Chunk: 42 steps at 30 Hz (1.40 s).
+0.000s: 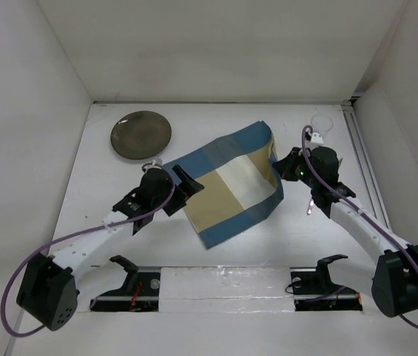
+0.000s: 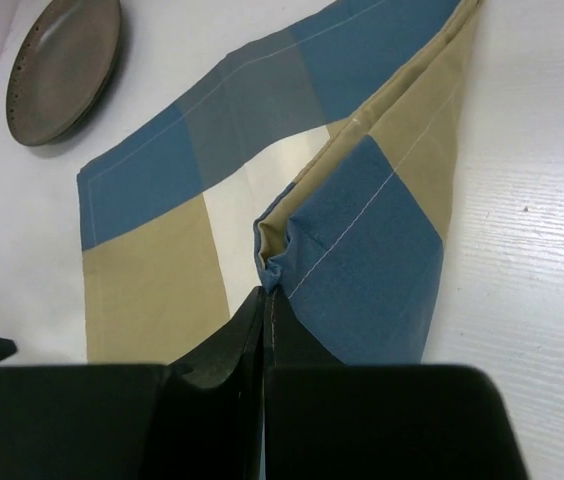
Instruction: Set the dinner table for one person
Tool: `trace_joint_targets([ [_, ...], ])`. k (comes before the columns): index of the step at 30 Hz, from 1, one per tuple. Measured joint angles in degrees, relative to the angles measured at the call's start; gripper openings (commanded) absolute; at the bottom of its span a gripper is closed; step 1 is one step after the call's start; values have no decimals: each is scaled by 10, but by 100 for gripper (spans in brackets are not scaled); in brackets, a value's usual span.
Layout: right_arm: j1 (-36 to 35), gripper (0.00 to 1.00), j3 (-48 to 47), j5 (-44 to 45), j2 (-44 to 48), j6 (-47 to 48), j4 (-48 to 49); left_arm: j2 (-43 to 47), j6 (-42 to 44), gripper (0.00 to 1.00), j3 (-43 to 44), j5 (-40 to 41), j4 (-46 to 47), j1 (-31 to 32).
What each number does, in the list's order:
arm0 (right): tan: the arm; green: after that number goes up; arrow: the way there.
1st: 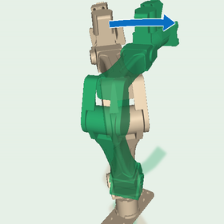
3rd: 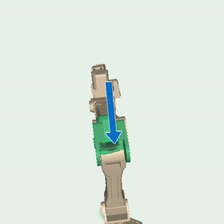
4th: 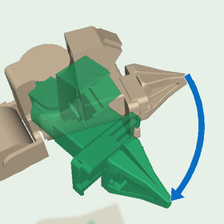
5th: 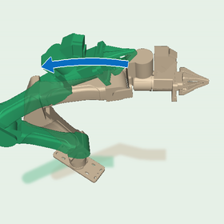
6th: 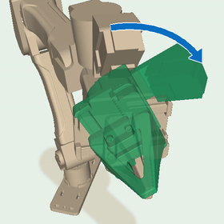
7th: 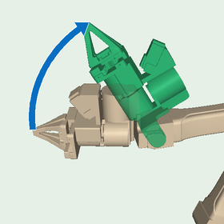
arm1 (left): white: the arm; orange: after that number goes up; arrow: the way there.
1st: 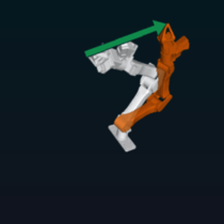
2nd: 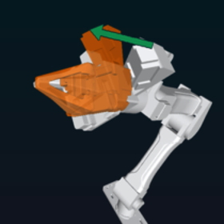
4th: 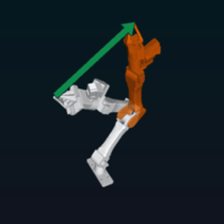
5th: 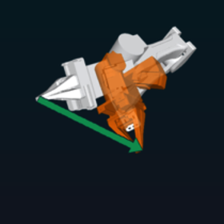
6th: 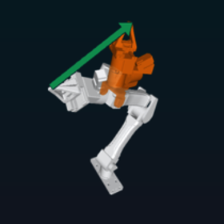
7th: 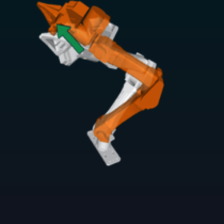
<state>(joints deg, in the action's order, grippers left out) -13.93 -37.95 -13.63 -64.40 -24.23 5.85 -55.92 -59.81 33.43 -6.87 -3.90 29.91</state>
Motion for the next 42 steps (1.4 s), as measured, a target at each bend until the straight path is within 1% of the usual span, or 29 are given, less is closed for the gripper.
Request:
trace_joint_targets([
  [1, 0, 4, 2, 4, 0, -2, 0, -16, -8, 100, -2, 10, 2, 12],
  [2, 0, 10, 2, 7, 0, -5, 0, -39, -14, 100, -2, 21, 6, 23],
  [3, 0, 10, 2, 10, 0, -8, 0, -63, -21, 100, -2, 31, 11, 33],
  [5, 0, 16, 3, 13, 0, -11, 2, -110, -32, 100, 0, 52, 14, 54],
  [9, 0, 16, 7, 26, 5, -15, 1, -177, -48, 100, 13, 82, 20, 79],
  [13, 0, 16, 10, 45, 20, -15, -2, -221, -66, 100, 57, 115, 20, 88],
  [14, 0, 18, 10, 53, 21, -15, -4, -235, -72, 100, 71, 122, 20, 90],
  [15, 0, 41, 10, 61, 22, -15, -9, -250, -78, 100, 85, 130, 20, 91],
  [16, 0, 56, 10, 70, 22, -18, -16, -266, -81, 100, 98, 133, 20, 93],
  [17, 0, 65, 10, 84, 23, -17, -26, -281, -87, 100, 112, 139, 12, 94],
  [18, -4, 79, 10, 106, 31, -21, -43, -296, -92, 100, 122, 145, 7, 95],
  [19, -6, 81, 10, 117, 35, -24, -51, -311, -97, 100, 134, 152, -2, 95],
  [20, -14, 91, 10, 144, 49, -26, -65, -325, -102, 100, 144, 159, -15, 98],
  [21, -20, 91, 10, 165, 64, -31, -73, -338, -106, 100, 153, 165, -26, 99],
  [22, -31, 100, 10, 184, 81, -31, -78, -350, -110, 100, 160, 172, -37, 99],
  [24, -48, 100, 5, 213, 106, -31, -80, -359, -118, 100, 176, 180, -50, 99],
  [26, -57, 100, -27, 223, 83, -27, -90, -369, -125, 100, 186, 190, -60, 101],
  [28, -63, 100, -91, 229, 14, -21, -100, -375, -139, 100, 196, 200, -75, 104],
  [30, -72, 100, -173, 250, -83, -15, -129, -380, -153, 100, 202, 217, -87, 110],
  [32, -80, 100, -224, 262, -167, -6, -134, -381, -168, 100, 205, 227, -97, 114],
  [36, -81, 100, -294, 231, -298, 18, -183, -381, -199, 100, 206, 245, -117, 118],
  [39, -74, 100, -376, 202, -403, 48, -229, -381, -220, 100, 209, 257, -137, 118],
  [42, -70, 100, -480, 181, -499, 80, -279, -380, -235, 100, 210, 268, -153, 115],
])
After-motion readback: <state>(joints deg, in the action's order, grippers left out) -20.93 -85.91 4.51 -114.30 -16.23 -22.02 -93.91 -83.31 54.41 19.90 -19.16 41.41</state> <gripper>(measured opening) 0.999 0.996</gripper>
